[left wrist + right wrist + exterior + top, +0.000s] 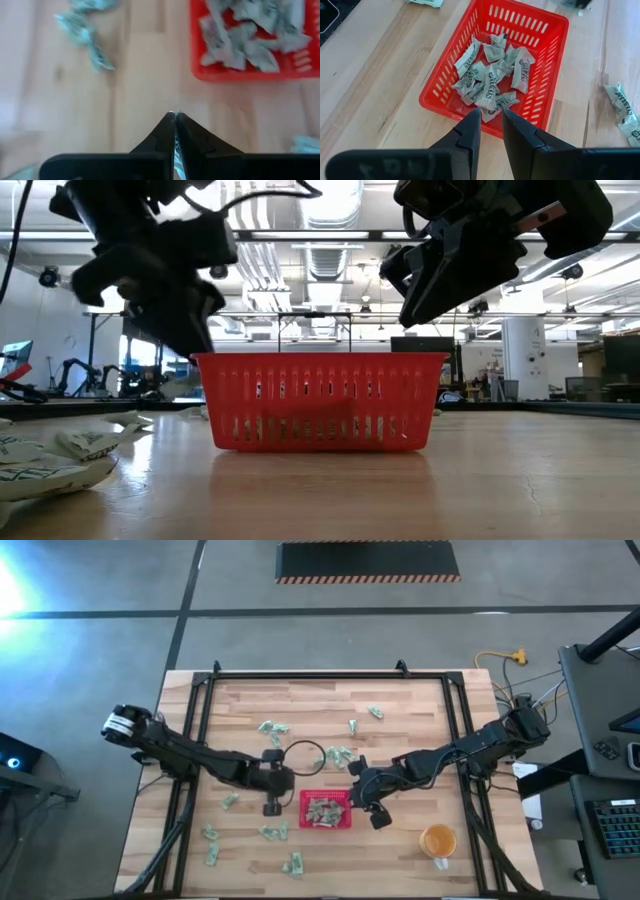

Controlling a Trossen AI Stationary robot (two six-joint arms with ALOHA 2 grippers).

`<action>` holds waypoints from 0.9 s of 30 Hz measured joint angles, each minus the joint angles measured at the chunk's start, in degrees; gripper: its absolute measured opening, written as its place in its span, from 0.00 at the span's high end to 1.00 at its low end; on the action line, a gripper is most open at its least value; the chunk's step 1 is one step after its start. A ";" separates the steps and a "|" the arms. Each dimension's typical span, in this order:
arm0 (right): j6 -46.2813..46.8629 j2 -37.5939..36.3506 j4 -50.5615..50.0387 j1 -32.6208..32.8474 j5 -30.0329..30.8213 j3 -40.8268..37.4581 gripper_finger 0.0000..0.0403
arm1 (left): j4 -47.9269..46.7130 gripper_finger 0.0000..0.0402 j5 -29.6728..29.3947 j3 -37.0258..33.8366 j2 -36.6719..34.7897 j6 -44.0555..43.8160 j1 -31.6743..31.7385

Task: Pick and place Stevia / Truvia into bins
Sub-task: Put the white stevia packet into the red bin

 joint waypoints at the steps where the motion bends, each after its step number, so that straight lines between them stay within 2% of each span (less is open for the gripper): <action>1: 0.00 0.00 -0.08 0.00 0.00 0.00 0.83 | -0.14 1.00 -1.39 0.23 -0.41 0.00 0.00; 7: 0.00 -0.02 -1.49 0.01 0.03 0.00 0.83 | -0.59 1.00 -8.57 1.29 -3.53 0.44 0.01; 14: 1.75 -0.54 -5.86 -0.02 4.88 0.00 0.83 | 5.80 1.00 -9.56 1.12 -6.01 3.68 -0.66; 21: 1.95 -0.57 -8.15 -0.02 6.03 0.02 0.83 | 13.00 1.00 -5.21 0.95 -5.63 8.27 -2.21; 27: 1.97 -0.76 -9.03 -0.11 7.09 0.02 0.83 | 20.64 1.00 3.02 0.72 -4.04 12.22 -2.75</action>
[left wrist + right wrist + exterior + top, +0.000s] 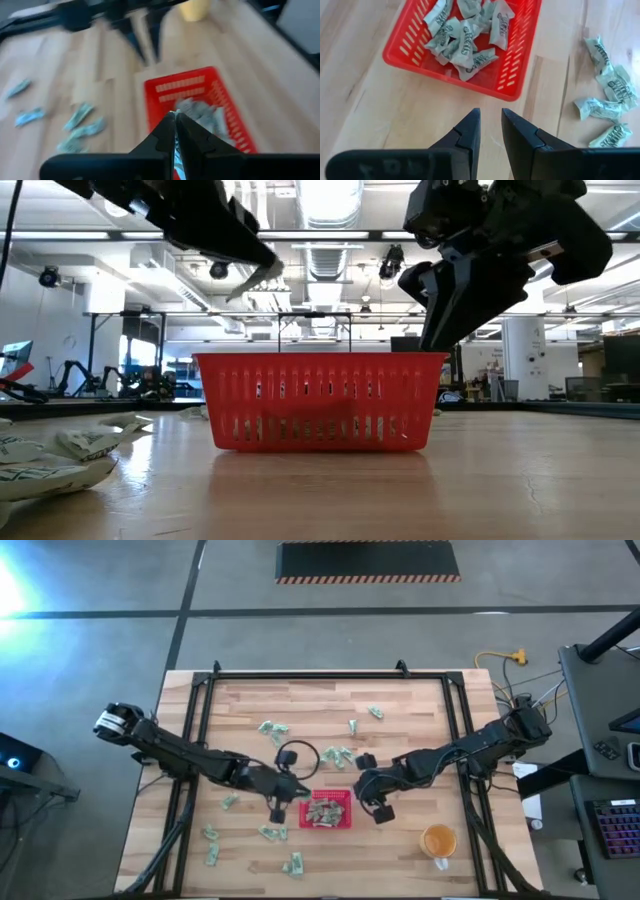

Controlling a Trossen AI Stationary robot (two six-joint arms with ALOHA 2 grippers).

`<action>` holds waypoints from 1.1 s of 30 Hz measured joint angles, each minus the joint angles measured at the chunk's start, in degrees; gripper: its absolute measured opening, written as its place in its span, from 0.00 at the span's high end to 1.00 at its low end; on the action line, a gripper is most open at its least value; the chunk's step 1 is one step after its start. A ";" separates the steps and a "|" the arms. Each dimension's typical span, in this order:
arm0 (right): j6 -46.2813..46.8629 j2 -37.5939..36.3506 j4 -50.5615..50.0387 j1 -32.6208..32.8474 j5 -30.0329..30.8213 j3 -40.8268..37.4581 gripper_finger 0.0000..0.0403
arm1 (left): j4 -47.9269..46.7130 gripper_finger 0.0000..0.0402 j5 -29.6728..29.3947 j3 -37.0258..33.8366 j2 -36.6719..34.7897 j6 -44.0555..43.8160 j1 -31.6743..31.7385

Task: Pick and place Stevia / Truvia into bins
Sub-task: Put the white stevia packet into the red bin

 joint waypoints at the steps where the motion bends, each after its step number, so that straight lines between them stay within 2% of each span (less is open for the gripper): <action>1: 0.04 0.00 -0.15 0.00 0.58 0.00 0.83 | 1.41 1.00 1.30 -0.03 0.55 0.65 -0.05; 5: 1.06 0.00 -0.32 0.00 0.95 0.04 0.83 | 5.07 1.00 5.23 -0.31 2.69 2.27 -0.05; 13: 1.33 0.00 -0.83 -0.02 1.92 0.04 0.83 | 5.95 1.00 5.49 0.08 6.68 2.58 0.02; 24: 1.47 0.00 -1.12 -0.02 1.92 0.04 0.83 | 6.21 0.99 5.51 0.25 7.15 2.75 0.05; 27: 1.46 0.00 -1.13 -0.02 1.92 0.04 0.83 | 6.11 0.93 5.54 0.21 8.03 2.77 0.05; 33: 1.45 0.00 -1.43 -0.02 1.96 0.04 0.83 | 6.26 0.73 5.53 0.43 9.28 2.73 0.06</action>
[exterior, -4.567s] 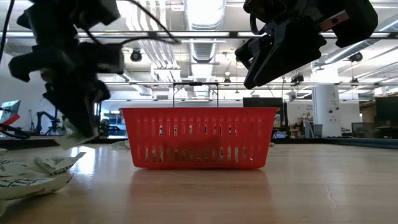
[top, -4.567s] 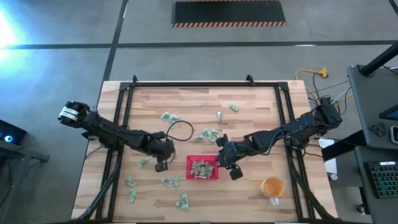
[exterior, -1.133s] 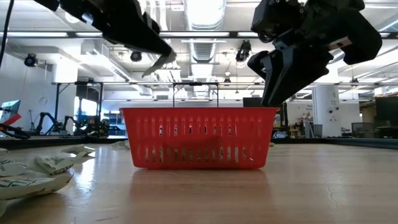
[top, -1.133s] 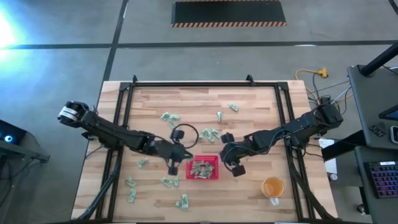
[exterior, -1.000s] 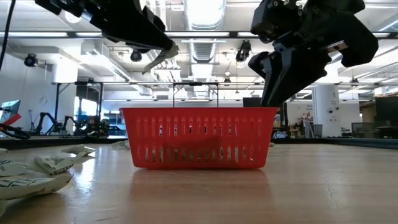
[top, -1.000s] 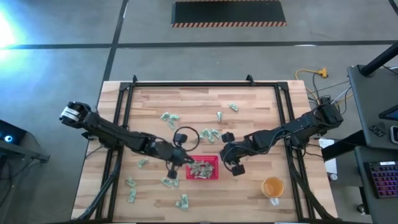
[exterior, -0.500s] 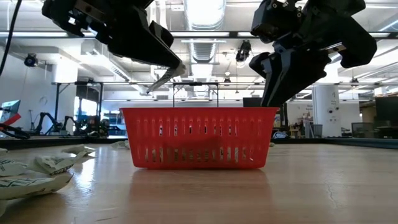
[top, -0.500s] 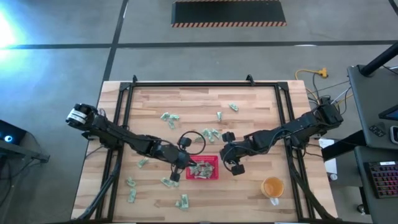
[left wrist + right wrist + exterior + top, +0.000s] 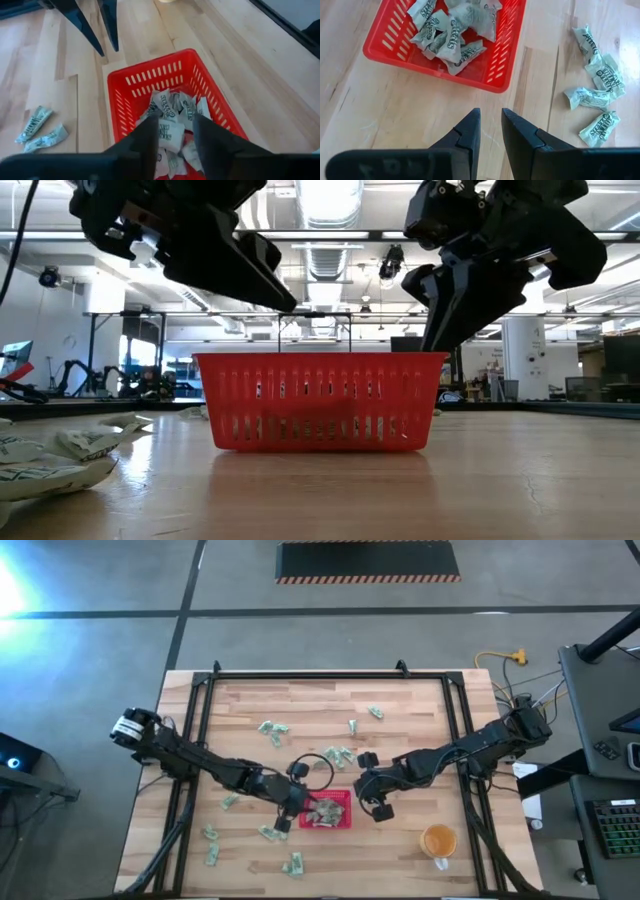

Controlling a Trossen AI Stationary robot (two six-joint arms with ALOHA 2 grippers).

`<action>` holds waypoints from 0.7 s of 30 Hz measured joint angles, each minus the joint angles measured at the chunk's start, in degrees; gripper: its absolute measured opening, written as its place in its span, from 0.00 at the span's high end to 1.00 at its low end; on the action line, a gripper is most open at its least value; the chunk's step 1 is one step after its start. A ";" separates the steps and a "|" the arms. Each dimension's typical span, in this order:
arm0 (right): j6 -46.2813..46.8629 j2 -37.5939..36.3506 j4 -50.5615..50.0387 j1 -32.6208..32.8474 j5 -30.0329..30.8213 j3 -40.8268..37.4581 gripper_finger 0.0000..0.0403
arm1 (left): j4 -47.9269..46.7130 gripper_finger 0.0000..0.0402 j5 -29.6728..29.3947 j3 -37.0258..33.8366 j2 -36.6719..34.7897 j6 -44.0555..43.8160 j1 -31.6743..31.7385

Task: Pick and place Stevia / Truvia into bins
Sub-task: Put the white stevia packet into the red bin

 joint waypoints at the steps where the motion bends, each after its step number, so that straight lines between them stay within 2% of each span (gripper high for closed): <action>1: -0.01 0.00 -0.16 0.00 0.36 0.00 0.83 | -0.02 0.70 -0.09 0.00 -0.05 -0.07 0.02; 3: 0.03 0.00 -0.83 0.00 3.87 0.00 0.83 | -1.91 0.66 -0.45 -0.13 -0.84 -0.17 0.02; 5: 0.60 0.00 -3.03 0.00 10.33 0.02 0.83 | -5.59 0.63 -0.71 -0.08 -2.31 -0.56 0.04; 8: 3.51 0.00 -5.88 -0.12 20.52 -0.36 0.83 | -11.14 0.61 -1.56 0.28 -4.40 -2.94 0.07; 10: 5.19 0.00 -6.04 -0.51 24.05 -0.97 0.83 | -15.17 0.61 -2.40 0.00 -6.16 -5.23 0.07; 13: 6.46 0.00 -3.91 -2.24 24.41 -2.13 0.83 | -21.54 0.61 -4.79 -0.21 -8.42 -8.69 0.07; 15: 6.57 0.00 -0.12 -4.35 22.56 -3.48 0.83 | -26.33 0.61 -6.26 -0.26 -9.74 -11.35 0.07; 21: 3.42 0.02 13.32 -13.54 7.61 -7.27 0.80 | -35.22 0.61 -7.37 -2.01 -12.66 -18.65 0.07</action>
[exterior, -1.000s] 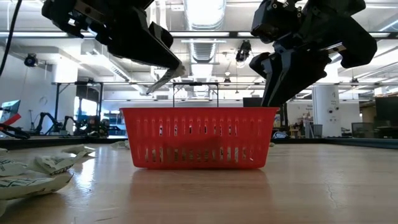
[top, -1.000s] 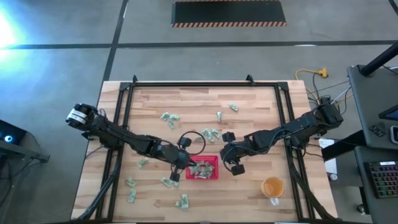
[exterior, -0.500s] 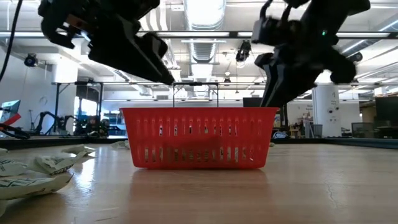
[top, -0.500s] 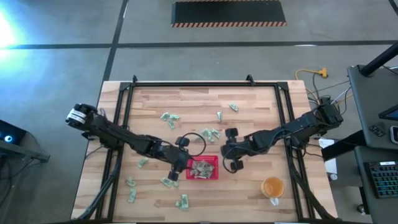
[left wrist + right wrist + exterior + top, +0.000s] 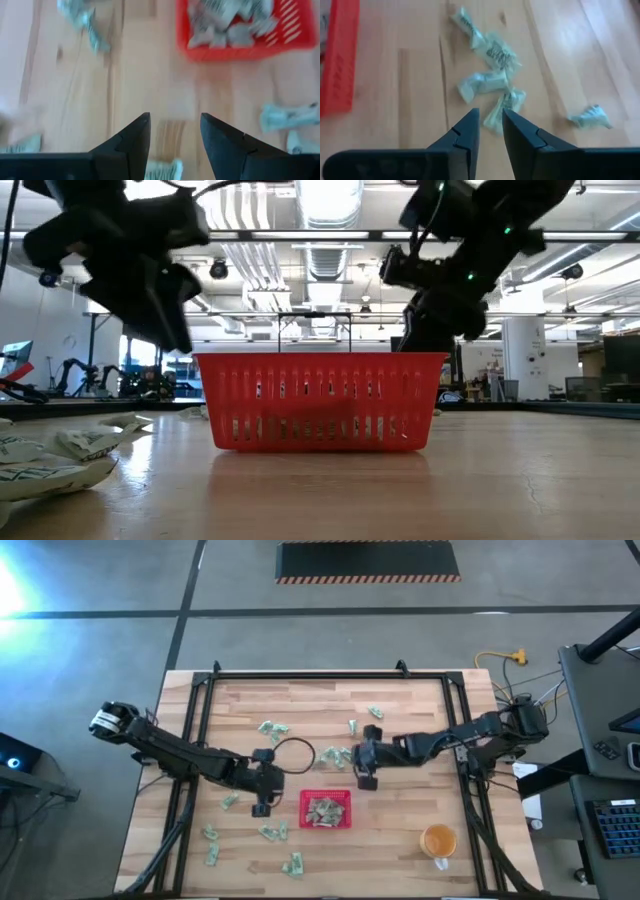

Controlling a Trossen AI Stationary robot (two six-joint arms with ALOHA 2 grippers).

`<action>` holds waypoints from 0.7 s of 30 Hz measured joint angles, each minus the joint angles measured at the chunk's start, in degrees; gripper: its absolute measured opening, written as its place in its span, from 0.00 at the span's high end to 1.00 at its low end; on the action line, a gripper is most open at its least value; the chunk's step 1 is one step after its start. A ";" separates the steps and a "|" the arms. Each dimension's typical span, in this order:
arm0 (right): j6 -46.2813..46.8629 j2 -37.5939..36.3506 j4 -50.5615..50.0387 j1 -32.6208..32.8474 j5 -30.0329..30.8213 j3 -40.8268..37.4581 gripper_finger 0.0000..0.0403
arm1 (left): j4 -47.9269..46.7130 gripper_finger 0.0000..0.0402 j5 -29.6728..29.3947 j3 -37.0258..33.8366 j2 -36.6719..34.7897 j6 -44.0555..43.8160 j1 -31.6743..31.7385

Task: Pick and place Stevia / Truvia into bins
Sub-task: Put the white stevia packet into the red bin

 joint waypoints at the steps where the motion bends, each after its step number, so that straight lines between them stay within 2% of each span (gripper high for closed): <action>1: -0.27 0.00 1.00 -1.47 -1.05 -0.50 0.79 | -0.57 0.61 -0.40 -0.55 -0.36 -0.76 0.00; 9: -0.01 1.12 3.80 -8.93 -7.84 -2.36 0.68 | 0.22 0.61 -0.86 -4.80 -1.75 -2.86 0.00; 15: -2.10 6.20 6.24 -9.89 -12.22 -2.44 0.61 | 0.91 0.61 -0.91 -4.83 -1.75 -4.72 -0.01; 21: -2.95 8.54 6.50 -9.90 -12.39 -2.30 0.58 | 0.89 0.61 -0.86 -4.86 -1.75 -6.03 -0.09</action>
